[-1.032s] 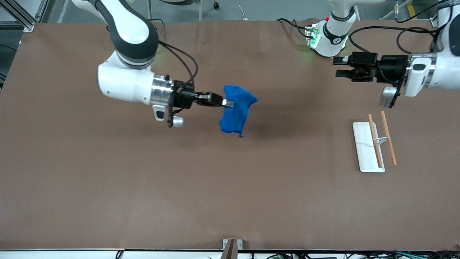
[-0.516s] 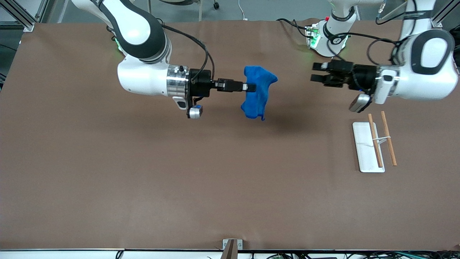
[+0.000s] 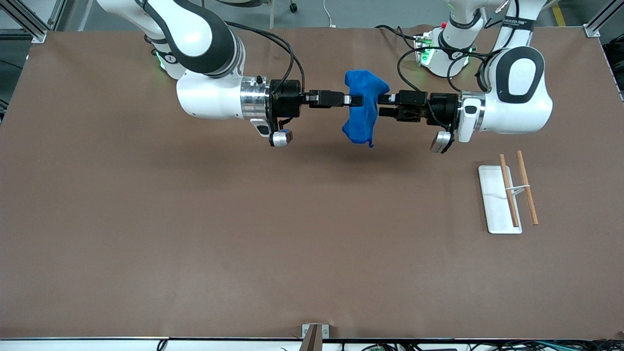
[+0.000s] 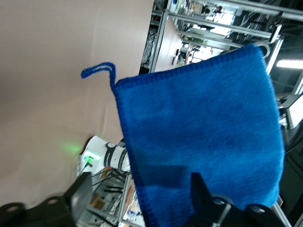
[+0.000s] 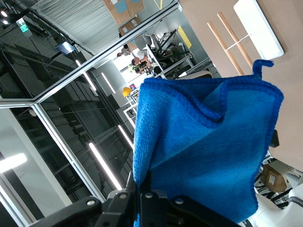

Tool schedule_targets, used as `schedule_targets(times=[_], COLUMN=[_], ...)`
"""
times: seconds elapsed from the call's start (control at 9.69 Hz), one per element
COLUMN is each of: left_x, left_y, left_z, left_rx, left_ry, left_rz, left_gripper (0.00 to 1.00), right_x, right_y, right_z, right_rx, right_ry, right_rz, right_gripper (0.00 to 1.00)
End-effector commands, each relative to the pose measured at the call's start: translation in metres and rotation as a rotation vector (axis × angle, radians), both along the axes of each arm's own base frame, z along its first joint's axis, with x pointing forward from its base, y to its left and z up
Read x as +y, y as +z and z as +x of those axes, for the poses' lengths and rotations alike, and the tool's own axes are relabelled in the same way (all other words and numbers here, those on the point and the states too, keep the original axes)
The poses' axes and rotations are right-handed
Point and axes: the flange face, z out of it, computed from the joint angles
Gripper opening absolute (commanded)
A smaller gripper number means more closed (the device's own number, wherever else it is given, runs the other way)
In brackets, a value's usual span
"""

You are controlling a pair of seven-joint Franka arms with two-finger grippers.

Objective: Right arm passes towel to left arm to hang
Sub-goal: 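Grasp the towel with the left gripper beside the right gripper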

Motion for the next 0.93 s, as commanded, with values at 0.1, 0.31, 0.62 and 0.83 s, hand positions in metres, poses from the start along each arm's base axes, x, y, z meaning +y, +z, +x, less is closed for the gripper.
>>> schedule_targets(times=[0.1, 0.31, 0.62, 0.83], left_x=[0.001, -0.005, -0.006, -0.007], left_y=[-0.013, -0.014, -0.015, -0.014], left_z=[-0.001, -0.002, 0.001, 0.005], left_rx=[0.001, 0.005, 0.023, 0.005], left_ry=[0.075, 0.075, 0.104, 0.130], left_rz=[-0.013, -0.013, -0.048, -0.021], left_gripper=[0.61, 0.61, 0.57, 0.30], right_x=[0.002, 0.003, 0.003, 0.003], right_y=[0.002, 0.001, 0.002, 0.002], right_z=[0.001, 0.000, 0.000, 0.000], right_rx=[-0.007, -0.006, -0.007, -0.007], right_ry=[-0.013, -0.013, -0.013, -0.013], right_rz=[0.026, 0.025, 0.026, 0.026], right_gripper=[0.00, 0.00, 0.00, 0.00])
